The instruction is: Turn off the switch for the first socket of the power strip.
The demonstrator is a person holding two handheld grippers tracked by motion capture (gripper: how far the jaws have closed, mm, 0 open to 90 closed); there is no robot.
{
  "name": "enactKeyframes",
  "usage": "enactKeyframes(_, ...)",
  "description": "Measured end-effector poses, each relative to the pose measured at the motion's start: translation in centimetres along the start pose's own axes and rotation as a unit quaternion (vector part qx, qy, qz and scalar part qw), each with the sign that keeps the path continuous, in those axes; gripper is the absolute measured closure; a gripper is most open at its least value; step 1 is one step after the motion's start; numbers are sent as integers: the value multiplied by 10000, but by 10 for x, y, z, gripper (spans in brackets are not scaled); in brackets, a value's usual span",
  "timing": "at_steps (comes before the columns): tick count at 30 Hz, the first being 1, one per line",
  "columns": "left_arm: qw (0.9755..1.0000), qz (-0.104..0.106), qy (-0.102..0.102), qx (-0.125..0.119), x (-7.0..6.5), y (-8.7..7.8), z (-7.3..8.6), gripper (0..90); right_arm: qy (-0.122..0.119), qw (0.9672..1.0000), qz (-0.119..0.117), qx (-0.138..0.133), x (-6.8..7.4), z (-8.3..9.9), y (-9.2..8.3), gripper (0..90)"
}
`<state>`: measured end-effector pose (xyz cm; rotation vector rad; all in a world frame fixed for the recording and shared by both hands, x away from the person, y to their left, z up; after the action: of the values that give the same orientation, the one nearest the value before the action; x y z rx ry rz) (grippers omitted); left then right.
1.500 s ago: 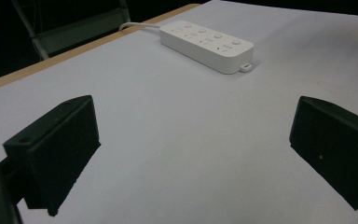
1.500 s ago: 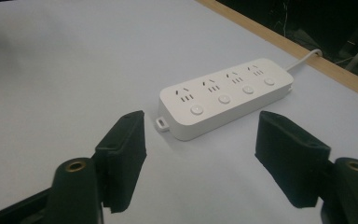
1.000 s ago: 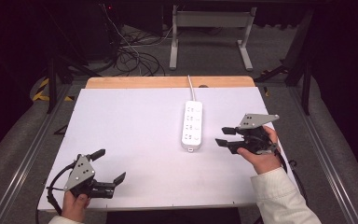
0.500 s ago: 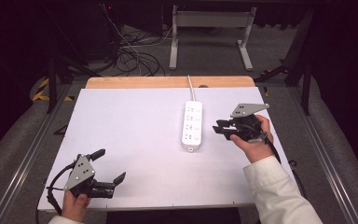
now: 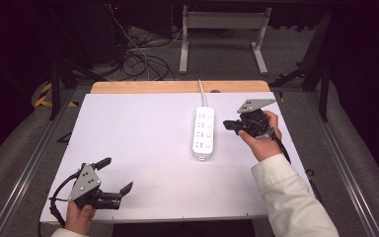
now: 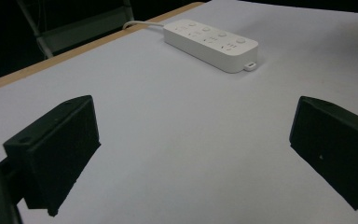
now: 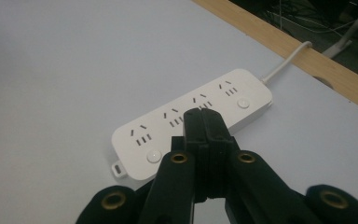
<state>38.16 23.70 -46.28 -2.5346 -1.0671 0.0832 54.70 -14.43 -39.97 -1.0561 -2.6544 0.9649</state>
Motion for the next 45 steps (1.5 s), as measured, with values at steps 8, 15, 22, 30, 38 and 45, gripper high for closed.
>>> enactKeyframes(8,10000,-23,-10,39,1,0,1,16,194,9996,188,19,-16,-9,32,900)
enactKeyframes(15,9999,-48,-46,90,2,2,2,16,379,9990,219,-5,-24,-14,52,900)
enactKeyframes(22,9999,-80,16,96,1,2,2,16,354,9988,321,47,-27,-11,80,900)
enactKeyframes(30,9999,-90,-29,101,2,2,2,16,432,9981,431,122,-31,-8,100,900)
enactKeyframes(38,9999,-78,-50,101,2,2,2,16,550,9970,534,127,-38,-3,114,900)
enactKeyframes(45,9999,-87,-45,107,2,2,2,16,627,9962,582,149,-40,2,127,900)
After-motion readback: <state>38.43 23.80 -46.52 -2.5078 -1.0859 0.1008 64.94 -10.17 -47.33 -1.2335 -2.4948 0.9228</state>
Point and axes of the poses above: each handheld gripper's, and its own axes: y roughly forward along the jaws, z roughly out of its underside, x roughly to its left, the point moved 5 cm from there along y, roughly forward along the jaws, and after that the axes turned 4 degrees about z, right-handed, at the moved point
